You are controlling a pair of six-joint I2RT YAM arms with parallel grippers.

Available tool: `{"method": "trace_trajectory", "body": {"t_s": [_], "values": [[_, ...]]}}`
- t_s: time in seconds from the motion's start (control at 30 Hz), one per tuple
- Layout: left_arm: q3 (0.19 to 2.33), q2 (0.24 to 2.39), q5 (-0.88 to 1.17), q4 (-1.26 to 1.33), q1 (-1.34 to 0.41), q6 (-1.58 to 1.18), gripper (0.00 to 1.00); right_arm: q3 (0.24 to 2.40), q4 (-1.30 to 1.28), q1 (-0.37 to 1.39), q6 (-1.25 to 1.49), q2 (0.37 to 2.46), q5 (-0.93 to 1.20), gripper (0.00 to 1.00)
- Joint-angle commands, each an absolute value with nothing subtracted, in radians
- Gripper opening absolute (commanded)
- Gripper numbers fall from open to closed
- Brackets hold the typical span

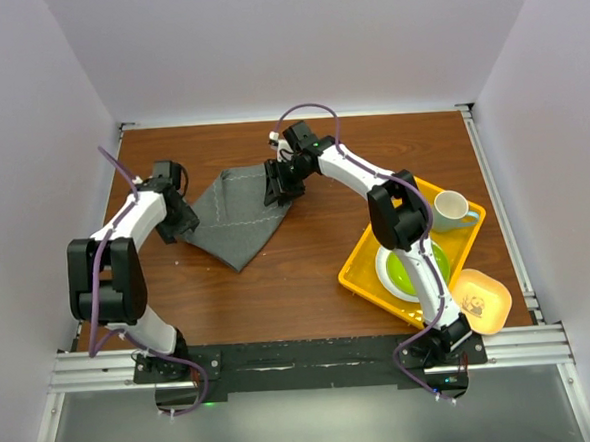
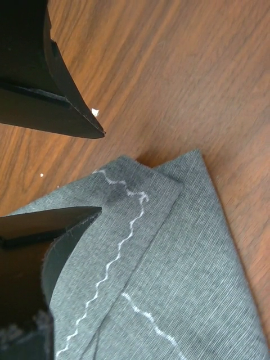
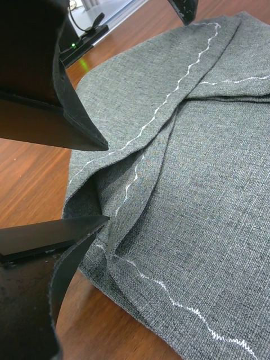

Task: Fold the napkin, place the utensils inside, and roll it up
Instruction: Fold the napkin

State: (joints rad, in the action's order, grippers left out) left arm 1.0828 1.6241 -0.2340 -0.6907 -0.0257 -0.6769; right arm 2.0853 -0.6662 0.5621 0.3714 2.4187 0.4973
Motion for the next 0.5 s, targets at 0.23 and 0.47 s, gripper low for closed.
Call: {"method": "trace_trajectory", "body": {"t_s": [0.23,0.47], "values": [[1.186,1.71,-0.325,-0.684,-0.032,-0.739,0.56,2.108,-0.663,0.561,0.35,2.376,0.517,0.52],[1.213,1.775,-0.339,-0.683,-0.055,-0.756,0.54,2.125,-0.666,0.561,0.348,2.381,0.523,0.52]]}}
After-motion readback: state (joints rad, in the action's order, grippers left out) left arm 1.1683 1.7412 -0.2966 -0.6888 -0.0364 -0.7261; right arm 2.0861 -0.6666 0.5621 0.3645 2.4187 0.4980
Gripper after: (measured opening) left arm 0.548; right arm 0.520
